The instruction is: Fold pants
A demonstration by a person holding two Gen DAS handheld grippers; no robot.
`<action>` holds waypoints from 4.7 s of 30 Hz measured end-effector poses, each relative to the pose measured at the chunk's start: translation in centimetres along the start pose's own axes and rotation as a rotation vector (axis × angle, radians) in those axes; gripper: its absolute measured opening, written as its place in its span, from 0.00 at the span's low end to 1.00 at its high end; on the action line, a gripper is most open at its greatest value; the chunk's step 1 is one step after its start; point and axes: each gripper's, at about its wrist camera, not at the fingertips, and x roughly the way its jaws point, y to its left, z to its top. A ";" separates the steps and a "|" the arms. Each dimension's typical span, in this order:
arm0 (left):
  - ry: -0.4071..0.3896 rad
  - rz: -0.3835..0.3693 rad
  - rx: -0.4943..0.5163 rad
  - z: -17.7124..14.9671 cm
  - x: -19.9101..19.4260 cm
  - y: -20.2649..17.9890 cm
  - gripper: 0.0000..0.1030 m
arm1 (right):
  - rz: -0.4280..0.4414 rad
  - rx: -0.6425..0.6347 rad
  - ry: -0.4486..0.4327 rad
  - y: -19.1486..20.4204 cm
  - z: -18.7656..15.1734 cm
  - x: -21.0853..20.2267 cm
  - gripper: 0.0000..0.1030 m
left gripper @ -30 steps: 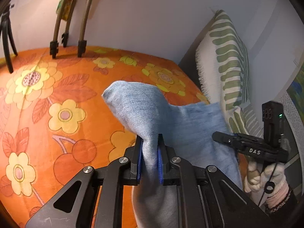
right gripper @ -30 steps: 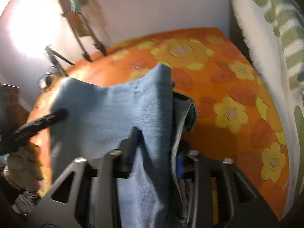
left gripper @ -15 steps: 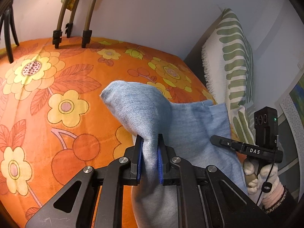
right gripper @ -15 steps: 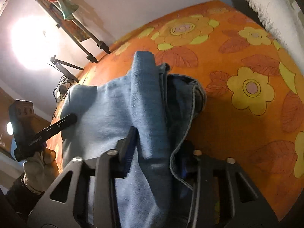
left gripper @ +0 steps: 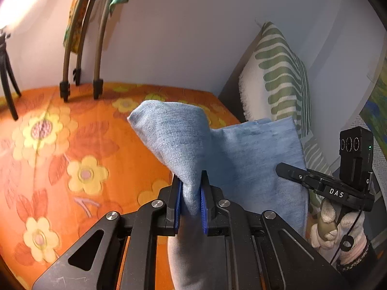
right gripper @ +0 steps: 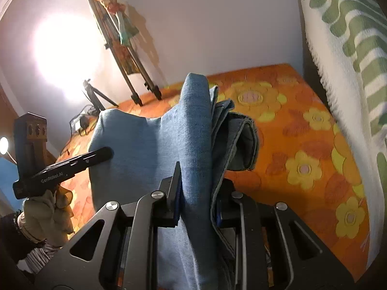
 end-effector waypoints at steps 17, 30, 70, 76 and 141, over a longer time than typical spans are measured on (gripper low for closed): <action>-0.061 0.046 0.058 10.1 8.4 2.3 0.11 | -0.094 -0.013 -0.048 -4.1 11.4 8.0 0.20; -0.046 0.111 0.028 13.4 15.4 6.8 0.11 | -0.151 -0.052 -0.009 -7.4 15.0 17.5 0.20; -0.026 0.151 0.047 7.9 0.6 4.6 0.42 | -0.308 -0.055 -0.129 1.4 3.5 6.0 0.64; -0.030 0.157 0.034 4.9 -3.5 4.0 0.52 | -0.311 -0.045 -0.129 3.8 -0.1 3.5 0.65; 0.018 0.277 0.125 -7.0 -11.5 1.4 0.64 | -0.448 -0.110 -0.201 12.3 -13.2 -1.8 0.93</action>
